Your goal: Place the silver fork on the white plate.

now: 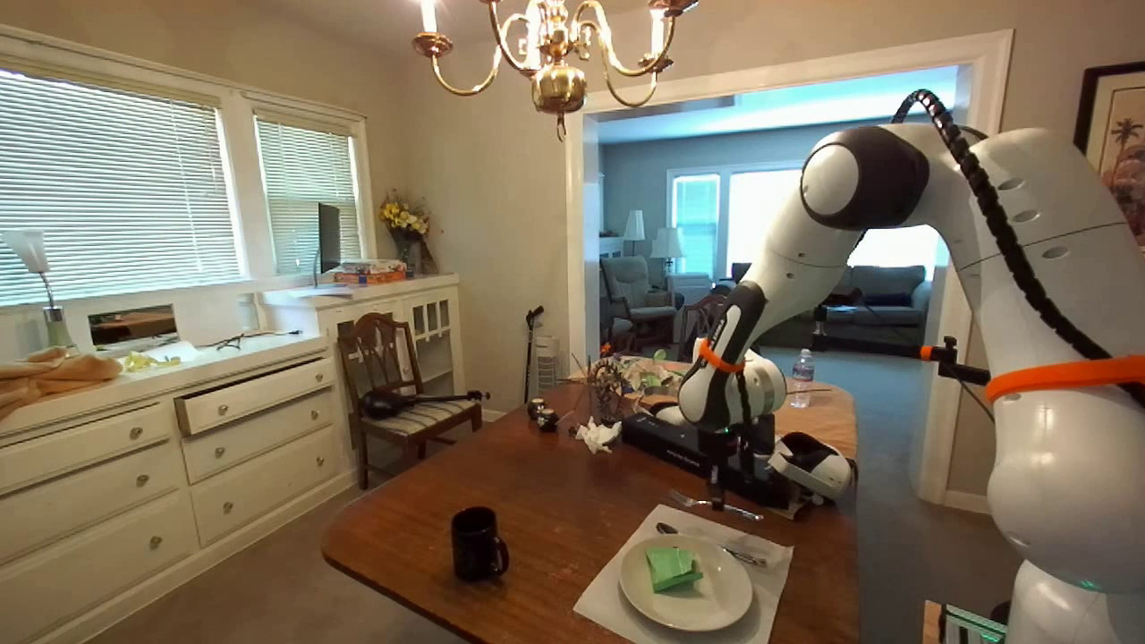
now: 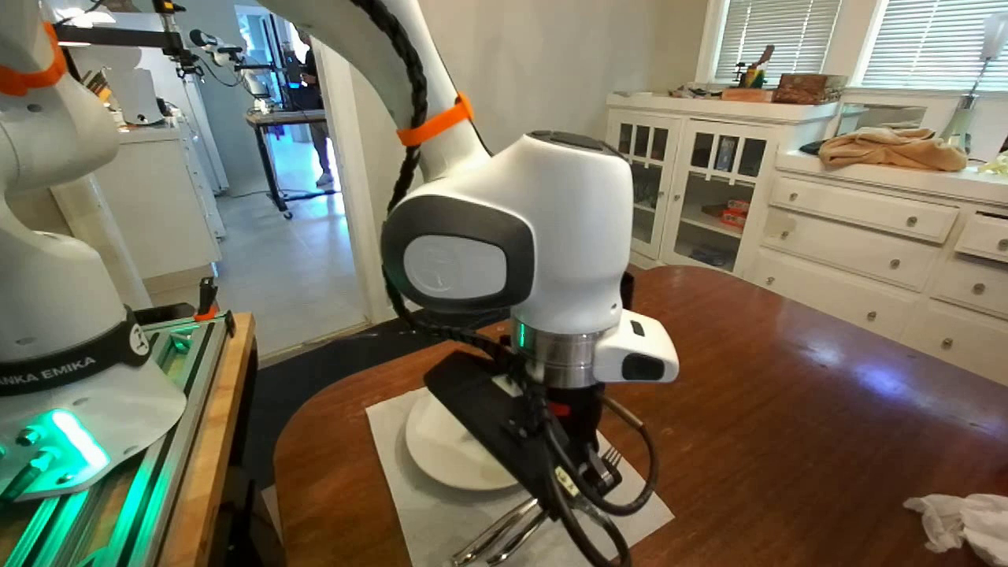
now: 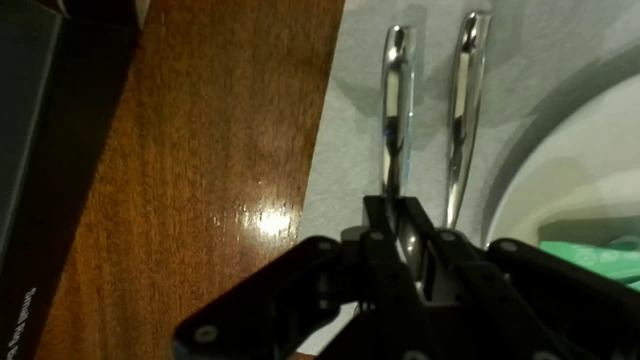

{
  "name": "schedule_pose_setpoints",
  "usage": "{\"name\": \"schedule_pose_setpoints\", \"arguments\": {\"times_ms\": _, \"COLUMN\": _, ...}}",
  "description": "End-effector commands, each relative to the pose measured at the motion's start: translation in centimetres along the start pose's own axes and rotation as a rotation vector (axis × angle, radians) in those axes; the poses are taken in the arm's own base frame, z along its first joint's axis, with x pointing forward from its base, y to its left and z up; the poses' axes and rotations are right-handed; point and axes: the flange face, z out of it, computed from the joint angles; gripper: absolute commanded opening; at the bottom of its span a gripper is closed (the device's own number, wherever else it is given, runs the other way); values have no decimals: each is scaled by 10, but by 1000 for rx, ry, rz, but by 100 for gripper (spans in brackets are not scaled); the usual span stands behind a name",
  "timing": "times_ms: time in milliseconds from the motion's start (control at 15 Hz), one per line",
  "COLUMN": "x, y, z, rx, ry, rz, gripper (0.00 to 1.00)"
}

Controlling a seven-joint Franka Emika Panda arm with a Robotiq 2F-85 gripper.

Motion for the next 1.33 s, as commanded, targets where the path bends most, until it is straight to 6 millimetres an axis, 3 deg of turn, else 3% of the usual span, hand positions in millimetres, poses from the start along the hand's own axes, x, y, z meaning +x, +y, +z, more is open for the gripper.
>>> {"name": "schedule_pose_setpoints", "arguments": {"times_ms": 0, "x": -26, "y": -22, "z": -17, "rx": -46, "ry": -44, "rz": -91, "gripper": 3}}
{"name": "schedule_pose_setpoints", "arguments": {"times_ms": 267, "x": -44, "y": -40, "z": -21, "rx": -76, "ry": -100, "rz": -191, "gripper": 3}}
{"name": "schedule_pose_setpoints", "arguments": {"times_ms": 467, "x": -44, "y": -58, "z": -20, "rx": -96, "ry": -137, "rz": -270, "gripper": 3}}
{"name": "schedule_pose_setpoints", "arguments": {"times_ms": 1000, "x": 0, "y": -100, "z": -10, "rx": -183, "ry": -193, "rz": -344, "gripper": 3}}
{"name": "schedule_pose_setpoints", "arguments": {"times_ms": 1267, "x": 19, "y": -105, "z": -6, "rx": -259, "ry": -185, "rz": -305, "gripper": 3}}
